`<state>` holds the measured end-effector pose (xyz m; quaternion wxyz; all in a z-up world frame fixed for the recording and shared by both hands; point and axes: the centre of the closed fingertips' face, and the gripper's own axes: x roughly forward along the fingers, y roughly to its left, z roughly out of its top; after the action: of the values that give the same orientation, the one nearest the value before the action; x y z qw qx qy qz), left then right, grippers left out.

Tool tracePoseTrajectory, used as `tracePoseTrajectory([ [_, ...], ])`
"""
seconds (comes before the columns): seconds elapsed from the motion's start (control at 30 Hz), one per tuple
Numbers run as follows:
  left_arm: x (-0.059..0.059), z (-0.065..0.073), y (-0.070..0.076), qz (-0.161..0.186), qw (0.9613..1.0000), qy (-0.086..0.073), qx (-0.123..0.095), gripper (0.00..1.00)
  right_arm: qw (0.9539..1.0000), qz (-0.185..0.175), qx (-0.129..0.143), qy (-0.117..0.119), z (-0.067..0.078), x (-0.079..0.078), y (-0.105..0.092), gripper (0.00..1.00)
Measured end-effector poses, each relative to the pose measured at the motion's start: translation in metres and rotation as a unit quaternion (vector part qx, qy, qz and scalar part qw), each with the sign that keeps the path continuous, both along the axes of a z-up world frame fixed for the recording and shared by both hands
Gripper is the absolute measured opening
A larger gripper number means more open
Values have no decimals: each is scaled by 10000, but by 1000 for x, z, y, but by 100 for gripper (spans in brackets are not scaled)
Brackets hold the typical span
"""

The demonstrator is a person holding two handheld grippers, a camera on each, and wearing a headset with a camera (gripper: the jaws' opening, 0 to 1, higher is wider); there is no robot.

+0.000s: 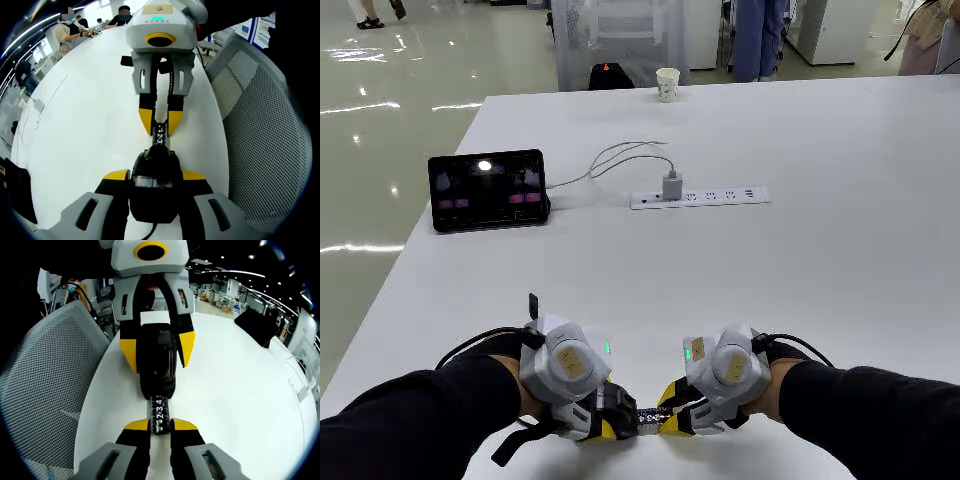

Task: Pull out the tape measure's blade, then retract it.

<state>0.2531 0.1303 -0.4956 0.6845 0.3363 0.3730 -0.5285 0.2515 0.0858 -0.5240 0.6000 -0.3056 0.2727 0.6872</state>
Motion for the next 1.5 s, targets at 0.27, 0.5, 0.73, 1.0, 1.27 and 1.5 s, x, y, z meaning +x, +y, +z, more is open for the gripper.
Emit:
tracePoseTrajectory([
  [0.27, 0, 0, 0, 15, 10000, 3, -7, 32, 10000, -11, -27, -6, -3, 1, -5, 11],
  [0.5, 0, 0, 0, 27, 10000, -7, -9, 32, 10000, -32, -29, -13, -4, 2, -8, 11],
  [0.73, -1, 0, 1, 29, 10000, 3, -5, 32, 10000, -26, -30, -17, -3, 2, -12, 11],
  [1.0, 0, -1, 1, 35, 10000, 11, -5, 32, 10000, -42, -60, -1, -3, 3, -18, 11],
  [1.27, 1, -1, 1, 39, 10000, 10, -2, 32, 10000, -42, -80, -2, -2, 4, -22, 11],
  [1.5, 2, -1, 0, 36, 10000, 14, -5, 32, 10000, -42, -85, -12, -1, 5, -27, 11],
])
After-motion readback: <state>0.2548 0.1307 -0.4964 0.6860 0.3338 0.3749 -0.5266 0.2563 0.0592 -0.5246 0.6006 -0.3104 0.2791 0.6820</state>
